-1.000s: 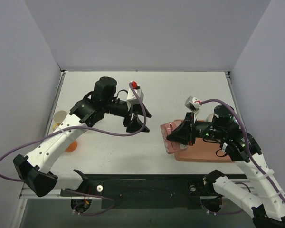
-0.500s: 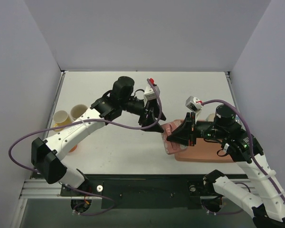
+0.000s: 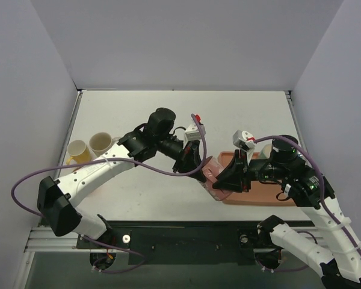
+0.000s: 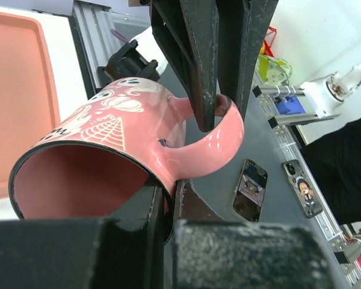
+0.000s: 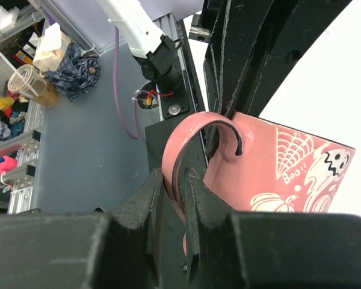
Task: Turn the mug right side up
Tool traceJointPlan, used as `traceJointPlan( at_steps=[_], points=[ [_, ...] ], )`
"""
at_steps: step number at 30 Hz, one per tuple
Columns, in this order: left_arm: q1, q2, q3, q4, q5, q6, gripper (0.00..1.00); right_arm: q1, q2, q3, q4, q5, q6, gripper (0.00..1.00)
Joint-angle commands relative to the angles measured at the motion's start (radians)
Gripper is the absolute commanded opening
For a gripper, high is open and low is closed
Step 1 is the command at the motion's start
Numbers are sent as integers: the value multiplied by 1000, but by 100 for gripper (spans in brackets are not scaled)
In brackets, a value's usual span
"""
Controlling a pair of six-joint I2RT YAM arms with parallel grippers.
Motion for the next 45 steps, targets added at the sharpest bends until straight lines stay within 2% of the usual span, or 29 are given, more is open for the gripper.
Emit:
traceJointPlan(
  at_steps=[1,3,4,5,6,9,10,11,12,13,15,16,17,22,26,30,33,37,40,45],
  points=[
    [23,-71,-8,-65,-125,57,0,-26,-6,-2,110,101,-26,0],
    [40,-86,17,-181,-307,148,0,-30,-6,-25,58,250,-49,3],
    [46,-88,39,-220,-353,172,0,-30,-5,-36,31,394,-51,20],
    [60,-91,54,-295,-458,211,0,-30,1,-56,24,475,-39,27],
    [71,-91,61,-358,-522,221,0,-30,6,-65,15,591,-30,41],
    [100,-94,73,-456,-819,247,0,-30,26,-111,14,776,15,51],
    [114,-106,71,-502,-870,259,0,-30,26,-117,14,840,36,54],
    [120,-114,47,-519,-997,270,0,-30,27,-119,15,865,53,59],
    [143,-141,30,-536,-1056,276,0,-30,27,-122,14,912,81,60],
    [152,-155,-14,-542,-1176,287,0,-29,33,-123,14,928,90,61],
    [198,-197,-79,-572,-1284,295,0,-27,30,-136,21,971,122,67],
    [227,-221,-99,-594,-1306,290,0,-27,27,-149,36,995,142,88],
    [244,-231,-129,-604,-1329,284,0,-27,23,-160,43,1009,151,94],
    [318,-310,-255,-638,-1387,255,0,-26,30,-188,90,1074,200,95],
    [385,-332,-338,-618,-1404,285,0,-26,41,-179,99,1109,222,95],
    [485,-346,-364,-576,-1308,330,0,-27,35,-174,95,1207,242,95],
    [531,-336,-381,-563,-1273,365,0,-35,47,-140,34,1359,311,99],
    [597,-352,-415,-535,-1136,446,0,-115,70,-97,-66,1420,416,100],
    [640,-359,-438,-524,-1023,491,0,-246,95,-70,-127,1427,509,100],
    [685,-349,-479,-512,-984,546,0,-371,112,-19,-212,1511,651,100]
  ],
)
